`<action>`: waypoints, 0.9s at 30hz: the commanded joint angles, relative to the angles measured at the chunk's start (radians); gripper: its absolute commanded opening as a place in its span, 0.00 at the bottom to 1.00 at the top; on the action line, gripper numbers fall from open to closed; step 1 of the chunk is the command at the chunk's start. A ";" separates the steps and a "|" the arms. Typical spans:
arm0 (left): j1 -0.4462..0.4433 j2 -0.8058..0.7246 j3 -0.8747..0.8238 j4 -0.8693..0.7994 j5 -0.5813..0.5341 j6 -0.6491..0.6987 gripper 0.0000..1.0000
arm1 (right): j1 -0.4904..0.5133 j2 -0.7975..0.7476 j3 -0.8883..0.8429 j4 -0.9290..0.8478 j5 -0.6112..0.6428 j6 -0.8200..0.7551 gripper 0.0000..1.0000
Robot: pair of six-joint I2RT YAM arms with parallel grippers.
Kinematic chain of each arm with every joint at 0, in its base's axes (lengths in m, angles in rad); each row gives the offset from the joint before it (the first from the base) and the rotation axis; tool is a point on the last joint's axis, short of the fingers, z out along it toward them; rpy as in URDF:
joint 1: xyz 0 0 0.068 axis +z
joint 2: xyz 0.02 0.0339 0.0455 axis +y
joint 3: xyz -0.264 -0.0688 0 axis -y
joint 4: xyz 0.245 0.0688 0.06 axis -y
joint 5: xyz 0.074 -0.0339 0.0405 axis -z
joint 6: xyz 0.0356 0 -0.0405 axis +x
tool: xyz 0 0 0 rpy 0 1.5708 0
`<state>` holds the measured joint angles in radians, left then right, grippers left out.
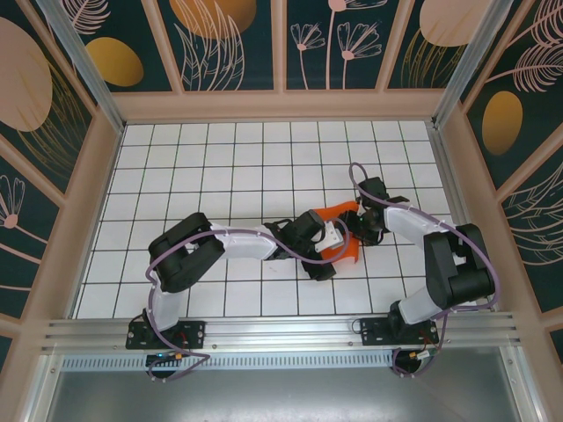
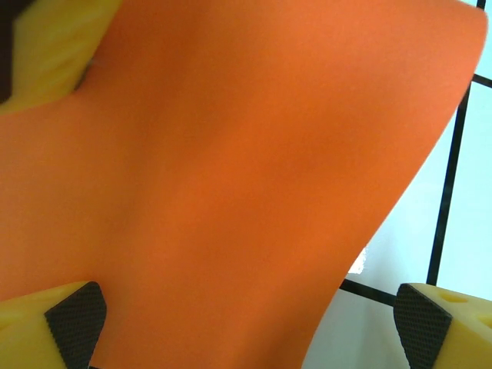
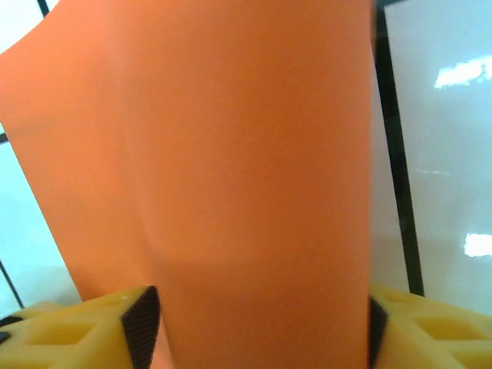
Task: Fold a paper plane with a square sheet of paper (fold left side to right side)
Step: Pick up the square sheet of paper from the center of the table.
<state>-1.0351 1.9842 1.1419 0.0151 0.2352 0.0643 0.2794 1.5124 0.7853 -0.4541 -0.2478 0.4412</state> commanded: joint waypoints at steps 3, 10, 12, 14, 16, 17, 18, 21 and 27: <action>0.000 -0.051 -0.037 -0.015 -0.069 0.021 0.98 | 0.001 0.005 0.014 -0.018 -0.055 -0.034 0.46; 0.109 -0.262 -0.110 0.062 -0.032 -0.070 0.98 | -0.033 -0.034 -0.034 0.092 -0.176 -0.055 0.30; 0.167 -0.364 -0.161 0.126 -0.017 -0.139 0.99 | -0.054 -0.059 -0.058 0.145 -0.233 -0.055 0.29; 0.225 -0.433 -0.206 0.167 -0.015 -0.223 0.99 | -0.075 -0.087 -0.083 0.205 -0.303 -0.052 0.29; 0.283 -0.485 -0.226 0.186 -0.006 -0.318 0.98 | -0.093 -0.124 -0.101 0.259 -0.359 -0.048 0.29; 0.315 -0.504 -0.231 0.191 -0.002 -0.379 0.99 | -0.100 -0.146 -0.105 0.286 -0.386 -0.048 0.28; 0.347 -0.523 -0.234 0.195 0.002 -0.444 0.98 | -0.107 -0.168 -0.108 0.312 -0.413 -0.048 0.28; 0.451 -0.576 -0.241 0.225 0.068 -0.601 0.99 | -0.123 -0.240 -0.113 0.416 -0.520 -0.037 0.27; 0.576 -0.626 -0.233 0.367 0.272 -0.829 0.98 | -0.137 -0.318 -0.046 0.634 -0.683 0.075 0.27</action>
<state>-0.4839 1.3941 0.9161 0.2531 0.3569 -0.5774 0.1493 1.2171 0.6907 0.0170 -0.7937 0.4549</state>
